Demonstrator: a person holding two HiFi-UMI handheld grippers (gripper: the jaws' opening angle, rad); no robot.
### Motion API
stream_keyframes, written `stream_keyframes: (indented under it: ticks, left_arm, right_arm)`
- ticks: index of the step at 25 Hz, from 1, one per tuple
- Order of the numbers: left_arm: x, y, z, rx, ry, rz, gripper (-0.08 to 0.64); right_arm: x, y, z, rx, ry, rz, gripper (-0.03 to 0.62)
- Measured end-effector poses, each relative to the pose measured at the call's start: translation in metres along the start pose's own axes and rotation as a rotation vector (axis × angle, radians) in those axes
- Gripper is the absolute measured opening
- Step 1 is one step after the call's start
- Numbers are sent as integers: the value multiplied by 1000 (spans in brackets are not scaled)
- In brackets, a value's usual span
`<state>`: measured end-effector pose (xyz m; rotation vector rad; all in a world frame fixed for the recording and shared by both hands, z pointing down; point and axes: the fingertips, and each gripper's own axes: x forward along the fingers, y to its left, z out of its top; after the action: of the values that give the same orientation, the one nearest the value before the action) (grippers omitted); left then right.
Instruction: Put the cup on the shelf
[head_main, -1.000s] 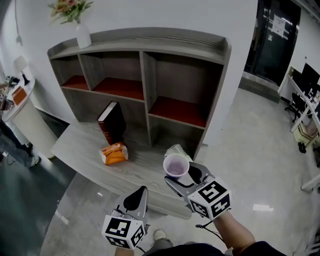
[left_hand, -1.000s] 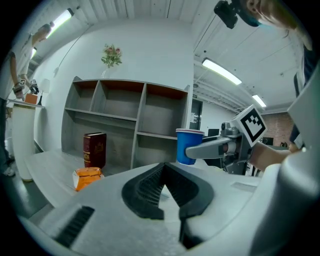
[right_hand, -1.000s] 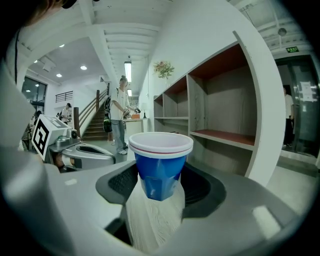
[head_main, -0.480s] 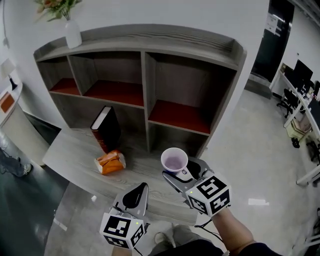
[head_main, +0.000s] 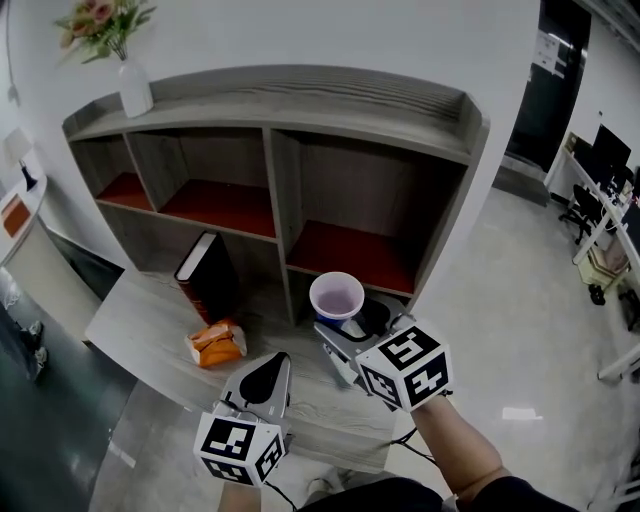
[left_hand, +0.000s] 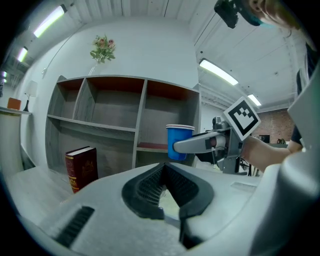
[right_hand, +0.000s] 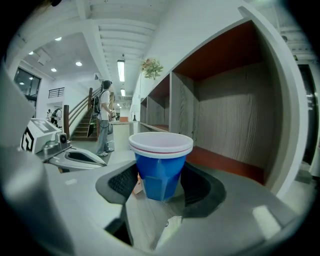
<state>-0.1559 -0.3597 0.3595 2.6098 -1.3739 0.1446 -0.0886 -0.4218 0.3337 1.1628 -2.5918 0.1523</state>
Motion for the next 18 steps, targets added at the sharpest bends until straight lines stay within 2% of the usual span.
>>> stream_keyframes:
  ticks: [5,18]
  left_arm:
    - [20,0,12,23,-5,1,-2]
    - [42,19,24,12,-6,46,-2]
  right_arm:
    - [16,-24,18,-3,-17,0,270]
    - [58,-71,43,-7,-28,-43,270]
